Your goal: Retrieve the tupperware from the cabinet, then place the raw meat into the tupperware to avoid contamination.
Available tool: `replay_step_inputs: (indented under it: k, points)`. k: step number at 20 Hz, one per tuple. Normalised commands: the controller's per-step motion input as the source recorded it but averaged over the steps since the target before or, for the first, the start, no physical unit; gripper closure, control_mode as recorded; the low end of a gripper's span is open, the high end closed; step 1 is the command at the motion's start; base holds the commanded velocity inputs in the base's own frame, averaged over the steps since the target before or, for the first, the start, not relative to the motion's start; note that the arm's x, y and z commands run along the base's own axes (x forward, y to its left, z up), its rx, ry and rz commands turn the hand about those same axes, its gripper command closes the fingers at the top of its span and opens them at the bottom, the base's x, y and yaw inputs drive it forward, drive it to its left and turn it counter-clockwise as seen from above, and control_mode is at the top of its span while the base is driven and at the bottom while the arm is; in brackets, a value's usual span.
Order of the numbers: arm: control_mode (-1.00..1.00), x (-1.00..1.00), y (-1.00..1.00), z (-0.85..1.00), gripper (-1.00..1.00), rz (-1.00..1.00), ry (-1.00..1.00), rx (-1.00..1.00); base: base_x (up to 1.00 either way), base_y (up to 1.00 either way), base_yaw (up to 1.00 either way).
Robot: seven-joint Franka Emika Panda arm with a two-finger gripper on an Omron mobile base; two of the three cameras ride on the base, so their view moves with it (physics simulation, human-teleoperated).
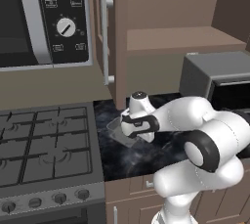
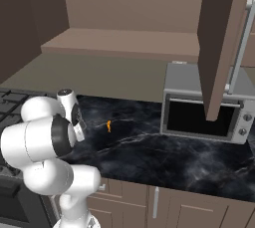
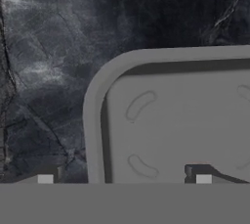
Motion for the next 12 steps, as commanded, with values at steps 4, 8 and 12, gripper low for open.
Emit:
replay_step_inputs:
  k: [4,8,12]
  points:
    - [-1.0,0.0,0.01,0.28,-1.0,0.0,-0.05,0.01,0.0,0.0,0.0]
    - [-1.0,0.0,0.01,0.43,-1.0,0.0,-0.05,0.0,0.0,0.0,0.0]
    - [-1.0,-0.01,0.0,0.4,-1.0,-0.02,-0.03,0.0,0.0,0.0,0.0]
